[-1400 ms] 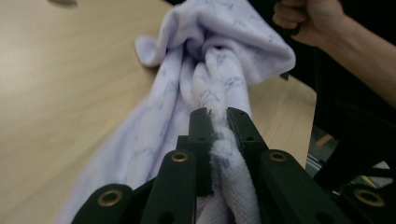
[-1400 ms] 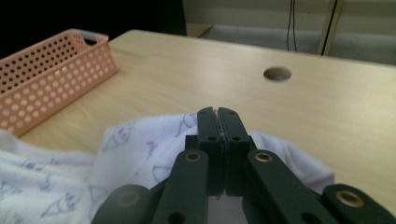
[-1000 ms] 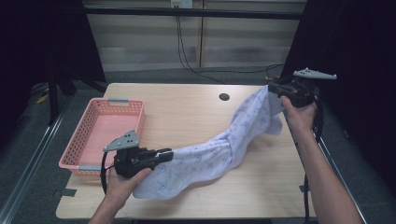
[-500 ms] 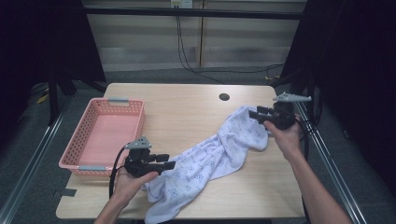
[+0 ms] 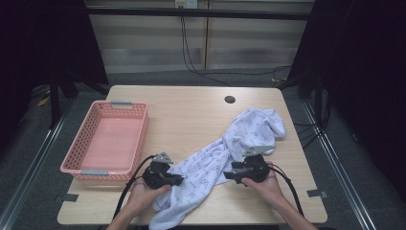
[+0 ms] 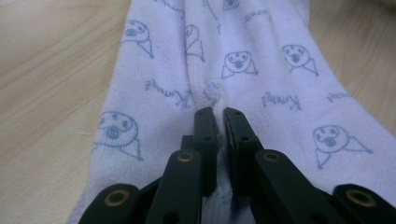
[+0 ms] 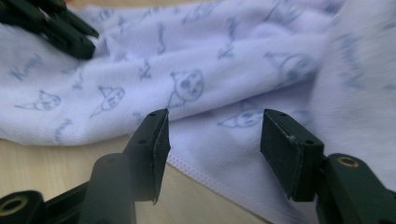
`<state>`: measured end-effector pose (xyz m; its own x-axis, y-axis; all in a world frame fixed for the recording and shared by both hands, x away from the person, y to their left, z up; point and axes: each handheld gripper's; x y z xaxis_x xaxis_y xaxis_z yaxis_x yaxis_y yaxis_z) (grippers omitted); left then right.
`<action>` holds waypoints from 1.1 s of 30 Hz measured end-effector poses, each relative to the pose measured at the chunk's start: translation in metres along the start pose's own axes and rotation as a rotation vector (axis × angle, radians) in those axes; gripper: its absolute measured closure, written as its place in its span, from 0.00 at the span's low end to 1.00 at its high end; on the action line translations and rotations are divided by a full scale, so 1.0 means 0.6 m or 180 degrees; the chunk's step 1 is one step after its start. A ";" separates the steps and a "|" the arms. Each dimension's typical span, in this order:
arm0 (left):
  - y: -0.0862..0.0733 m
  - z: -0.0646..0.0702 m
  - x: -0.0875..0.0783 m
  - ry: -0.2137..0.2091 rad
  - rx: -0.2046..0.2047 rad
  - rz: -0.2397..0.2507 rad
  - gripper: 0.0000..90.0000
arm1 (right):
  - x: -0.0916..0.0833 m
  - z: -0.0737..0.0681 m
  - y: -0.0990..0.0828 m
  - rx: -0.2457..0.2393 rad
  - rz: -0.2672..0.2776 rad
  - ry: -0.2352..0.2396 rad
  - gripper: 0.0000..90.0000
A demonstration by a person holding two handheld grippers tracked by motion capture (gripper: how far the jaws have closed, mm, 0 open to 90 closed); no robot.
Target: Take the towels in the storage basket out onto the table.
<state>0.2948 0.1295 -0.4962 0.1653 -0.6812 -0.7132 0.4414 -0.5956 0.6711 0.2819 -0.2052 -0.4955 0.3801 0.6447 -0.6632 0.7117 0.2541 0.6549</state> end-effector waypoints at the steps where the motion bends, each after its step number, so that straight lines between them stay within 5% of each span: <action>1: -0.003 0.002 0.003 -0.0044 -0.0082 0.0060 0.94 | 0.009 -0.004 -0.003 -0.0041 -0.0049 -0.0025 0.43; 6: -0.003 0.012 0.010 -0.0184 -0.0131 0.0122 0.87 | 0.028 -0.023 -0.006 -0.0293 0.0003 -0.0181 0.38; 8: 0.002 0.020 0.016 -0.0220 -0.0037 0.0107 0.83 | 0.031 -0.028 -0.007 -0.0401 0.0011 -0.0261 0.41; 9: 0.007 0.027 0.019 -0.0258 -0.0050 0.0109 0.76 | 0.034 -0.039 -0.008 -0.0580 -0.0004 -0.0459 0.51; 11: 0.012 0.032 0.018 -0.0229 -0.0001 0.0104 0.67 | 0.031 -0.036 -0.008 -0.0567 0.0016 -0.0459 0.76; 13: 0.014 0.034 0.009 -0.0223 0.0001 0.0213 0.60 | 0.022 -0.024 -0.006 -0.0485 -0.0030 -0.0440 0.94; 16: 0.015 0.031 -0.005 -0.0216 -0.0017 0.0336 0.57 | 0.008 -0.002 -0.003 -0.0375 -0.0089 -0.0417 0.96; 19: 0.014 0.022 -0.024 -0.0074 -0.0051 0.0438 0.57 | -0.034 0.064 -0.004 -0.0117 -0.0079 -0.0692 0.97; 26: 0.014 0.020 -0.024 -0.0049 -0.0056 0.0410 0.58 | -0.069 0.165 0.012 0.0266 0.0080 -0.1098 0.97; 30: 0.008 0.017 -0.033 -0.0006 -0.0042 0.0407 0.60 | -0.067 0.203 0.034 0.0335 0.0120 -0.1334 0.96; 33: -0.008 0.011 -0.045 0.0050 -0.0035 0.0379 0.60 | -0.078 0.210 0.035 0.0435 0.0298 -0.1235 0.78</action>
<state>0.2824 0.1478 -0.4787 0.2310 -0.7400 -0.6317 0.4275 -0.5060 0.7491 0.3536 -0.3212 -0.4963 0.6225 0.3345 -0.7075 0.7255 0.0925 0.6820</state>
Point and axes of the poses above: each handheld gripper's, and its own axes: x roughly forward along the jaws, y roughly out of its top, z roughly to its right, and after that the axes turned 9 degrees about x, right-handed
